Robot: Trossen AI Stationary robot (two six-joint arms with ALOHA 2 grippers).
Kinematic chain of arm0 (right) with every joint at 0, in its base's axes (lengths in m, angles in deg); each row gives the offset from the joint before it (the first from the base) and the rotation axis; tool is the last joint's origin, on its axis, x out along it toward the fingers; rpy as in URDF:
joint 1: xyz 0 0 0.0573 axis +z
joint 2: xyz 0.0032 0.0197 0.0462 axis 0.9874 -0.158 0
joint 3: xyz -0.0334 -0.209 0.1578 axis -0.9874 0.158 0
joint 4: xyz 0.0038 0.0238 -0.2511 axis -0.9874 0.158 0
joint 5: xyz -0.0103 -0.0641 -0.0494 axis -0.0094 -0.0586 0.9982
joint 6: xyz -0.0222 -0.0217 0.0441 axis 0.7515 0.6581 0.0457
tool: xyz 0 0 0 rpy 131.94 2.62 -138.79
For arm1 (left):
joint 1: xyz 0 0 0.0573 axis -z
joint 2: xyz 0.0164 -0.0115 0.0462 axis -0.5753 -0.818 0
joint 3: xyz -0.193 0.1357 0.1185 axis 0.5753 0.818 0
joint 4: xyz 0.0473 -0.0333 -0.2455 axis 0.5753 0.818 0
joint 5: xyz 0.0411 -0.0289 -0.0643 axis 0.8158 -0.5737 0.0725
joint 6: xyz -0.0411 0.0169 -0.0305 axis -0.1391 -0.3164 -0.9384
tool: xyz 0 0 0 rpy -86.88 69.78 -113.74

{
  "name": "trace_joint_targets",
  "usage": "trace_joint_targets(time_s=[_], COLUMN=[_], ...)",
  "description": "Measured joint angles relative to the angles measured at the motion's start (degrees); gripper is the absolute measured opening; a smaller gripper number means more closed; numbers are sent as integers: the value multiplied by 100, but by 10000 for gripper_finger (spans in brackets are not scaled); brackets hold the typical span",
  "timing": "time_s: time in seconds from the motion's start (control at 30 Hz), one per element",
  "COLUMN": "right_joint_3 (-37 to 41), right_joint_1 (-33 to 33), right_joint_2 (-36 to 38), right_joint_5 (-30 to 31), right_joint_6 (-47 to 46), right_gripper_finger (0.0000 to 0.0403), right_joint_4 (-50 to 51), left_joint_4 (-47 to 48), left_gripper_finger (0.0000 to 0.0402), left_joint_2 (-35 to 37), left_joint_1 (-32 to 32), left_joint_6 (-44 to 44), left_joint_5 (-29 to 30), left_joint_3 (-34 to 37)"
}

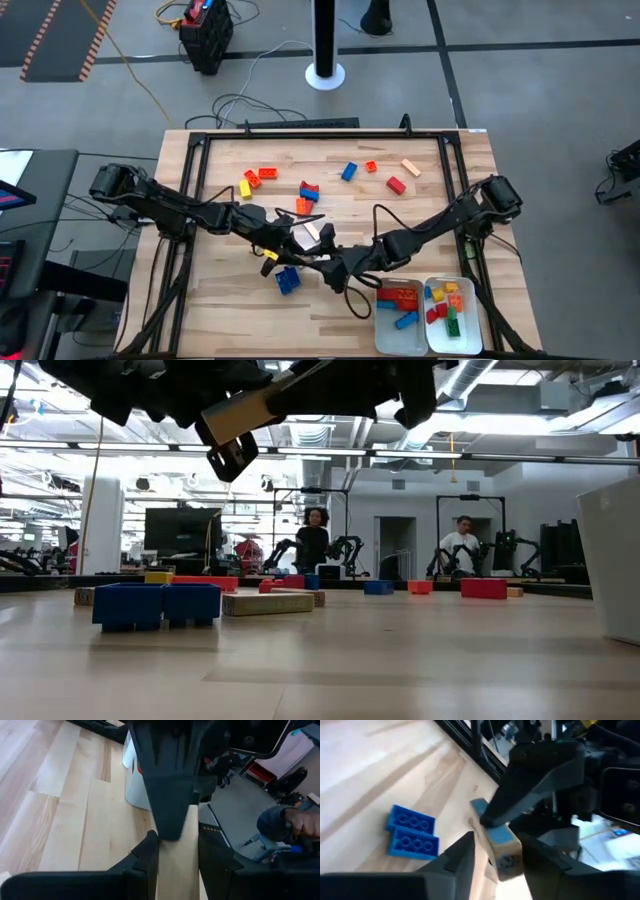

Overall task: Sort blocks by size
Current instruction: Put the large light brown wooden block into the gray bin

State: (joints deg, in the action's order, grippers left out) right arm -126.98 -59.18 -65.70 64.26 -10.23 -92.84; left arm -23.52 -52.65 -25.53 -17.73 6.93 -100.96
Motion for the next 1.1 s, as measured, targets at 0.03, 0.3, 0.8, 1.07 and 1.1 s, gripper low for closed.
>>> trace_joint_targets(time_s=[0.03,0.3,0.8,1.07,1.1], right_joint_3=[0,0,-679,-494,-418], right_joint_1=[-28,-74,1206,2380,2509], right_joint_2=[0,0,1199,1887,1897], right_joint_5=[-59,-94,-228,-699,-686], right_joint_6=[-52,-256,-4613,-8503,-8770], right_gripper_finger=[168,84,84,107,117], right_joint_4=[-6,124,4942,6857,6881], left_joint_4=[-3,36,986,990,989], left_gripper_finger=[104,136,254,255,255], left_joint_2=[0,0,212,212,212], left_joint_1=[0,0,-245,-186,-184], left_joint_6=[-4,254,710,766,769], left_joint_5=[15,282,399,393,391], left_joint_3=[0,0,0,0,0])
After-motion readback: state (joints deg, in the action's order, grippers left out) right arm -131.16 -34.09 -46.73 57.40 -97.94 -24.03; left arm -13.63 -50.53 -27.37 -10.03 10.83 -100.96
